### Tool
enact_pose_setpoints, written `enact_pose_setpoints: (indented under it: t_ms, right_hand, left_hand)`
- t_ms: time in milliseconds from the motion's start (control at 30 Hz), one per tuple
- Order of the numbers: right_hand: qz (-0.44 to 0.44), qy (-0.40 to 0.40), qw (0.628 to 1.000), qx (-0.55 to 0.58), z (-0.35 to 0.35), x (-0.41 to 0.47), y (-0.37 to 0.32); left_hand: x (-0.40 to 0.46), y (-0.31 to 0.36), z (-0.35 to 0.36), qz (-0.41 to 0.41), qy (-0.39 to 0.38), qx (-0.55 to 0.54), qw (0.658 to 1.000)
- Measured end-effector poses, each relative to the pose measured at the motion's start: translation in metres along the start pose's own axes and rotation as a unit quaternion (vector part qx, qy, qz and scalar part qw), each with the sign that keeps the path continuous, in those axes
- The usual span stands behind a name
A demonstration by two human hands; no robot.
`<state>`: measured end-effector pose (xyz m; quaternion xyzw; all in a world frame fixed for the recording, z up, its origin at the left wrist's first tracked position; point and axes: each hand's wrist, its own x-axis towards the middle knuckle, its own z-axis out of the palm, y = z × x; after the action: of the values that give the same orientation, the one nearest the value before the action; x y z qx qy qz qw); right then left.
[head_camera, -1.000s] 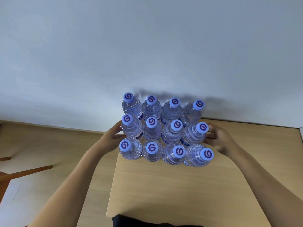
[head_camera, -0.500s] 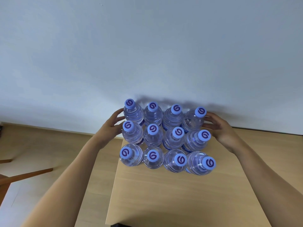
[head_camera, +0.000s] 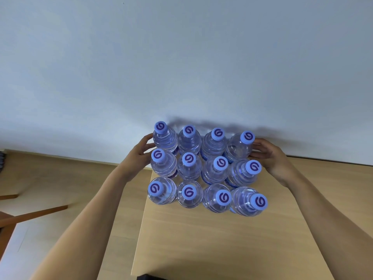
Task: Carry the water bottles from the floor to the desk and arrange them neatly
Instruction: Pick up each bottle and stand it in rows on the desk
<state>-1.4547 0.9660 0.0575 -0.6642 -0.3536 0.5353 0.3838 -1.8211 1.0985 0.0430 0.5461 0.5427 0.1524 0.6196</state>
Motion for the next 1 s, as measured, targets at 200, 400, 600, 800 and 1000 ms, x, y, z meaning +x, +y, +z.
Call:
enact_pose_setpoints:
  t_ms: [200,400,600,800,1000]
  right_hand:
    - [-0.010,0.009,0.999,-0.050,0.002,-0.006,0.002]
    - [-0.029,0.070,0.990,-0.121,0.013,-0.020,0.001]
    - [-0.031,0.144,0.981,-0.128,0.026,-0.039,0.008]
    - [-0.063,0.190,0.972,-0.126,0.042,-0.089,0.013]
    - [-0.152,0.389,0.906,-0.068,0.098,-0.155,0.018]
  left_hand:
    - [-0.006,0.000,0.005,-0.009,0.041,-0.012,0.999]
    - [-0.036,-0.011,0.012,-0.022,0.148,-0.014,0.989]
    - [-0.082,-0.024,0.020,0.017,0.182,-0.008,0.983]
    - [-0.118,-0.025,0.025,0.080,0.146,0.046,0.985]
    - [-0.147,-0.017,0.024,0.193,0.060,0.079,0.976]
